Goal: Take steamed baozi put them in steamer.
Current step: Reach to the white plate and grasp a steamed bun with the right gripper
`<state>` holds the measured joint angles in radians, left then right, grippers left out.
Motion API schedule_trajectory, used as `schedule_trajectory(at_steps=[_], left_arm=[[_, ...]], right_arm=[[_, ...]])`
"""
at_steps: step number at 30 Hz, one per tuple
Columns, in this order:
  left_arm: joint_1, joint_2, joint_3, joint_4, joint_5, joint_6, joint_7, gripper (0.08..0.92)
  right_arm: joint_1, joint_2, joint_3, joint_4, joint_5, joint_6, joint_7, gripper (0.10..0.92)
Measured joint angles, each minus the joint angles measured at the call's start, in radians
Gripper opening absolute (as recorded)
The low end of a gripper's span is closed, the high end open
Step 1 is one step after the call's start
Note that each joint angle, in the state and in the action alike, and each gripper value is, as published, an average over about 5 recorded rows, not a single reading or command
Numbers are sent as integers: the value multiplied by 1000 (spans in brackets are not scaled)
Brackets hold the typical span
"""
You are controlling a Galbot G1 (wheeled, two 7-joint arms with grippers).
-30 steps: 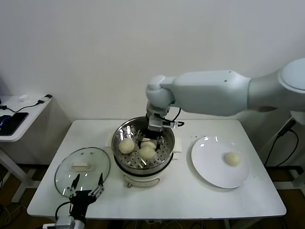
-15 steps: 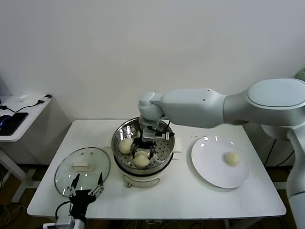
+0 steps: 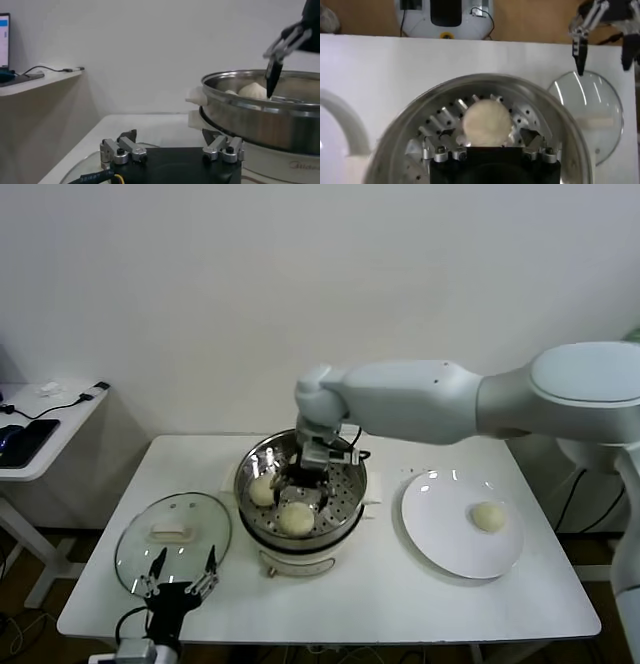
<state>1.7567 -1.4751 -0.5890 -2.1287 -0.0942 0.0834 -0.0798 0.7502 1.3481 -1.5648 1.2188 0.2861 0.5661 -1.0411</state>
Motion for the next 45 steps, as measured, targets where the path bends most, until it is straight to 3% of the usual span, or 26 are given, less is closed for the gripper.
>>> schedule_trajectory(at_steps=[8, 17, 28, 45], left_arm=[[-5, -8, 4, -4, 4, 0, 0, 823], [-3, -12, 9, 4, 7, -6, -1, 823], [10, -28, 14, 8, 26, -9, -1, 823], [32, -35, 8, 9, 31, -14, -16, 823]], right_arm=[[168, -143, -137, -32, 193, -131, -51, 823], [239, -411, -291, -1, 255, -380, -50, 823], [57, -631, -240, -36, 189, -561, -16, 823], [-335, -631, 48, -218, 36, -647, 50, 823]])
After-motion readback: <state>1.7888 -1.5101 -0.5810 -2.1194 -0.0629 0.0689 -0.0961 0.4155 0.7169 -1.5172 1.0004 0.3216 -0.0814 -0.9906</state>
